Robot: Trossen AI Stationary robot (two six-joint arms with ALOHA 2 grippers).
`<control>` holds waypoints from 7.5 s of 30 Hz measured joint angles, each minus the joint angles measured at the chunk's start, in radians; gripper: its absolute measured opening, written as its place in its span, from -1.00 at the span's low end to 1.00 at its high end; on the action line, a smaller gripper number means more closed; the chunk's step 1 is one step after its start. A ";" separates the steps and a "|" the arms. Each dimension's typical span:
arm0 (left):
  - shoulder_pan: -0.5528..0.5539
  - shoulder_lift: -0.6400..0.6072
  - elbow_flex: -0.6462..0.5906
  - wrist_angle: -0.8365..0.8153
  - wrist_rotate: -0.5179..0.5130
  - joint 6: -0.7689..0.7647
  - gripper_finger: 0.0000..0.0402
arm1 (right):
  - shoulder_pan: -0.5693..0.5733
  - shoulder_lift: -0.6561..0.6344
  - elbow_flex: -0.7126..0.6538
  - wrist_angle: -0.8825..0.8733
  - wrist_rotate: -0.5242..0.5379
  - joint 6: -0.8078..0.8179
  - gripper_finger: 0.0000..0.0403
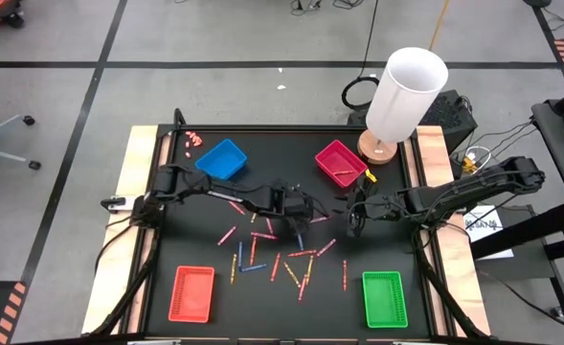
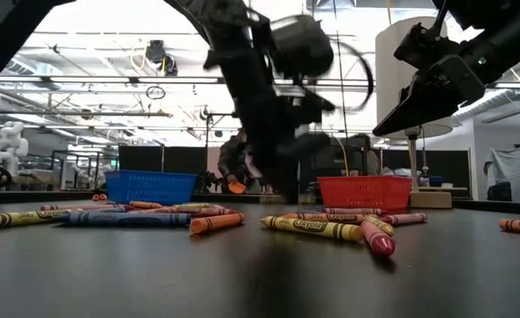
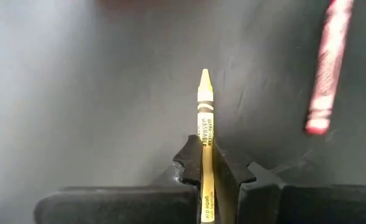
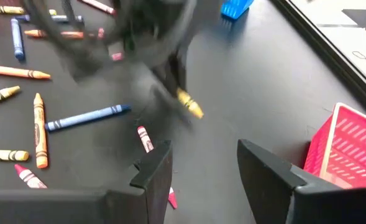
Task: Sort crayons
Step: Put the yellow crayon into the blue bin
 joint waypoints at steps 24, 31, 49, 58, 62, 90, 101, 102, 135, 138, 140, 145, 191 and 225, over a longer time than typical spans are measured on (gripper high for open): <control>-0.120 -0.271 0.004 -0.007 -0.126 1.018 -0.91 | 0.000 0.000 0.001 0.019 0.004 -0.042 -0.17; -0.119 -0.270 0.004 0.002 -0.133 1.058 -0.91 | 0.000 0.000 0.001 0.019 0.004 -0.042 -0.17; -0.121 -0.270 0.005 0.000 -0.133 1.049 -0.92 | 0.000 0.000 0.001 0.019 0.004 -0.024 -0.17; -0.122 -0.270 0.005 -0.005 -0.133 0.982 -0.92 | 0.000 0.000 0.001 0.019 0.004 -0.023 -0.17; -0.122 -0.270 0.005 -0.010 -0.132 0.903 -0.92 | 0.000 0.000 0.001 0.019 0.004 -0.023 -0.17; -0.122 -0.272 0.006 -0.067 -0.045 0.315 -0.92 | 0.000 0.000 0.001 0.019 0.002 0.007 -0.17; -0.084 -0.281 0.006 -0.371 -0.087 0.314 -0.92 | 0.000 0.000 0.001 0.019 0.000 0.020 -0.17; -0.074 -0.287 0.006 -0.393 -0.087 0.307 -0.92 | 0.000 0.000 0.001 0.019 0.000 0.016 -0.17; 0.441 -0.406 -0.240 -0.482 0.006 0.190 -0.92 | 0.000 0.000 0.000 0.015 0.000 -0.027 -0.17; 0.458 -0.407 -0.278 -0.476 0.006 0.157 -0.92 | 0.000 0.000 0.000 0.015 0.000 -0.027 -0.17; 0.470 -0.407 -0.303 -0.467 0.006 0.133 -0.92 | 0.000 0.000 0.000 0.015 0.000 -0.027 -0.17; 0.495 -0.407 -0.352 -0.434 0.004 0.106 -0.92 | 0.000 0.000 0.000 0.015 0.001 -0.027 -0.17; 0.476 -0.422 -0.499 -0.262 -0.030 0.025 -0.42 | 0.000 0.168 0.000 0.071 -0.028 0.054 -0.17; -0.212 -0.572 -0.488 0.211 -0.282 -0.180 -0.41 | 0.052 0.170 0.000 0.198 -0.286 0.081 -0.17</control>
